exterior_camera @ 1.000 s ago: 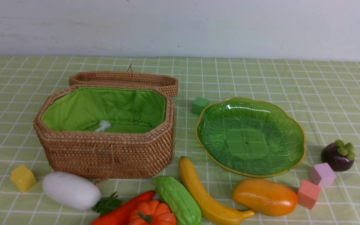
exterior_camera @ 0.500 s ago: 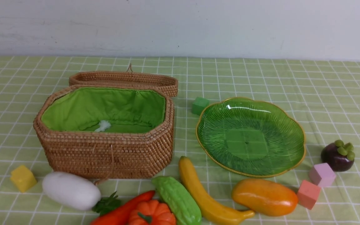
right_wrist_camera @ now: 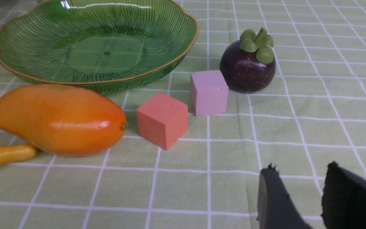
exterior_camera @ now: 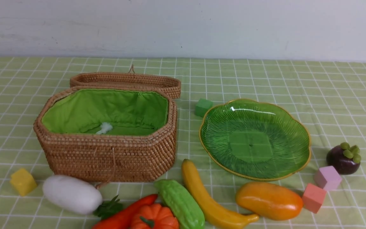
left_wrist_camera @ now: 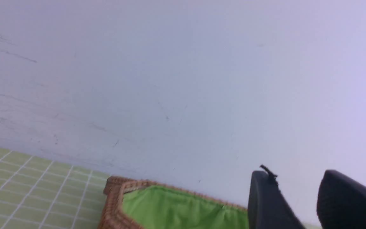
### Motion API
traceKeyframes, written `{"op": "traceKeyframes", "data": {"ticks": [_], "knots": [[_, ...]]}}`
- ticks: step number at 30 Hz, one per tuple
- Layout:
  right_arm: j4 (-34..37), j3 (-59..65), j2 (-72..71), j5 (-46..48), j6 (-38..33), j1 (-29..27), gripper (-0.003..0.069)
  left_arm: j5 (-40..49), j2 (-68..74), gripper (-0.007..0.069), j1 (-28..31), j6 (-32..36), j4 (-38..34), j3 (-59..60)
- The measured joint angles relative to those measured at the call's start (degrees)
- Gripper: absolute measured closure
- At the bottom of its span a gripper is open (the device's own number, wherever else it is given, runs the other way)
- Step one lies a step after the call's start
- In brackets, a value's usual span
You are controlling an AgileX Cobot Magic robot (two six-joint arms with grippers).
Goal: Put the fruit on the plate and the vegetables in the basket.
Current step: Take a daikon with your left arm and place it on the basket on the left.
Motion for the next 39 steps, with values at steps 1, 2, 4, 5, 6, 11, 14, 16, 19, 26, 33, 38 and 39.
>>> {"op": "traceKeyframes", "data": {"ticks": [1,2,4,5,6,11,14,16,19,26,33,38,39], "knots": [[0.00,0.00,0.00,0.00,0.00,0.00,0.0417,1.08,0.00,0.0386,0.00,-0.40,-0.61,-2.71],[0.00,0.00,0.00,0.00,0.00,0.00,0.0417,2.12,0.00,0.0386,0.00,-0.53,-0.61,-4.85],[0.00,0.00,0.00,0.00,0.00,0.00,0.0417,5.97,0.28,0.0386,0.00,-0.81,-0.61,-10.34],[0.00,0.00,0.00,0.00,0.00,0.00,0.0417,8.43,1.03,0.0386,0.00,-0.97,-0.61,-13.66],[0.00,0.00,0.00,0.00,0.00,0.00,0.0417,10.82,2.26,0.0386,0.00,-1.12,-0.61,-17.01],[0.00,0.00,0.00,0.00,0.00,0.00,0.0417,31.75,10.89,0.0386,0.00,-4.84,-1.40,-28.23],[0.00,0.00,0.00,0.00,0.00,0.00,0.0417,43.59,16.79,0.0386,0.00,-6.61,-1.40,-29.03],[0.00,0.00,0.00,0.00,0.00,0.00,0.0417,46.59,19.87,0.0386,0.00,-6.97,-1.40,-28.82],[0.05,0.00,0.00,0.00,0.00,0.00,0.0417,46.97,24.24,0.0386,0.00,-7.42,-1.70,-28.32],[0.05,0.00,0.00,0.00,0.00,0.00,0.0417,47.20,39.21,0.0381,0.00,-15.74,-4.36,-29.67],[0.05,0.00,0.00,0.00,0.00,0.00,0.0417,50.62,61.14,0.0277,0.00,-24.99,-4.45,-38.75],[0.05,0.00,0.00,0.00,0.00,0.00,0.0417,52.45,75.79,0.0148,0.00,-25.72,-5.57,-46.22],[0.05,0.00,0.00,0.00,0.00,0.00,0.0417,52.90,77.41,0.0132,0.00,-25.71,-5.82,-47.10]]}}
